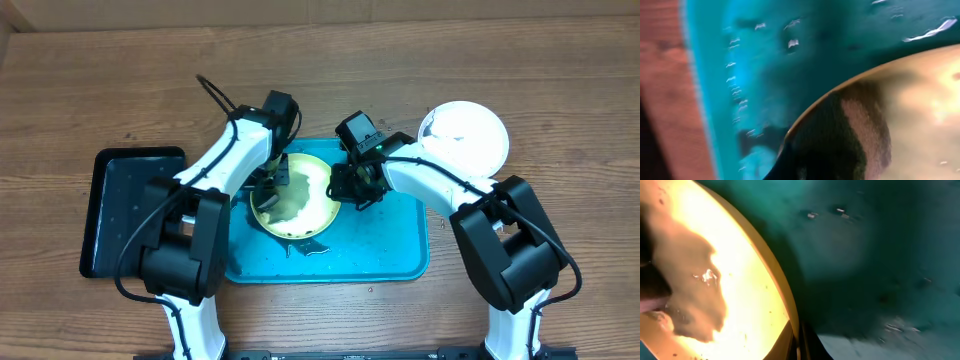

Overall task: Clean dirty plates on tray and stack at the side
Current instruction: 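Carry the sponge with the left gripper back to the black tray, then lift the yellow plate with the right gripper and swing it rightward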

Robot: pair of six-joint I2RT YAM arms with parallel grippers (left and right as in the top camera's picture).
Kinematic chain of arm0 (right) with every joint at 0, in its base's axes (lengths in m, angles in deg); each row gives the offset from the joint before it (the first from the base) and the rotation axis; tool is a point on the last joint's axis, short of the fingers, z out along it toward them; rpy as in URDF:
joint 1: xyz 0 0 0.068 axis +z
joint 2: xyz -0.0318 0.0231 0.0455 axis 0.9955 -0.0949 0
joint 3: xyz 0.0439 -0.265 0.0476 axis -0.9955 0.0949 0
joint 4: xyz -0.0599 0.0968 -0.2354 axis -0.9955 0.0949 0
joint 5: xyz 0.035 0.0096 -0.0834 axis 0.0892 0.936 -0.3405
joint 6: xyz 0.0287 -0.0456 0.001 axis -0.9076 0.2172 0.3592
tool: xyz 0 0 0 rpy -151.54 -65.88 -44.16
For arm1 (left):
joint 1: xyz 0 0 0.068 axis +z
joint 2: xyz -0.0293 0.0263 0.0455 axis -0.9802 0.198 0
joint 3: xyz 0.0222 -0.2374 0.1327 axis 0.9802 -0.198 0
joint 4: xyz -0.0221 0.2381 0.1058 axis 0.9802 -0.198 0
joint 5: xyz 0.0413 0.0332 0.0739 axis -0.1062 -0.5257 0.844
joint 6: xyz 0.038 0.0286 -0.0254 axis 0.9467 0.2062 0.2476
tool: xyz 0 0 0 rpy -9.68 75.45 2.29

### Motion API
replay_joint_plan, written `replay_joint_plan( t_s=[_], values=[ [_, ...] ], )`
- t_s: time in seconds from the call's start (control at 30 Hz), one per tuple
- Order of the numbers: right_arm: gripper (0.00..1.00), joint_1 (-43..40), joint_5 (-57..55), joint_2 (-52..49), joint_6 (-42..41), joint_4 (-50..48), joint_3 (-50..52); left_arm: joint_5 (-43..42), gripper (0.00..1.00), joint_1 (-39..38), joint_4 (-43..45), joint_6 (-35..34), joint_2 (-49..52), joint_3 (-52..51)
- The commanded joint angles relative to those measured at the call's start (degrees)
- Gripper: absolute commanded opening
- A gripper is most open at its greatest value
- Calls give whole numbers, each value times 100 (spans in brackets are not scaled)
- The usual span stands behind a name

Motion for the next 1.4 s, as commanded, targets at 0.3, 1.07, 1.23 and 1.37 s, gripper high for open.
replay_joint_plan(
  t_s=[0.3, 1.07, 1.23, 1.37],
  values=[
    [4, -105, -227, -184, -92, 295, -87, 730, 4, 481, -1471, -929, 15, 1954],
    [4, 1235, -4463, 299, 358, 2953, -2424, -874, 4, 3773, -852, -984, -334, 444],
    [4, 1445, -5049, 299, 358, 3410, -2691, -804, 8, 4048, -636, -981, -334, 376],
    [4, 1569, -5475, 299, 358, 3751, -2959, -813, 65, 4234, -566, -979, -337, 382]
  ],
)
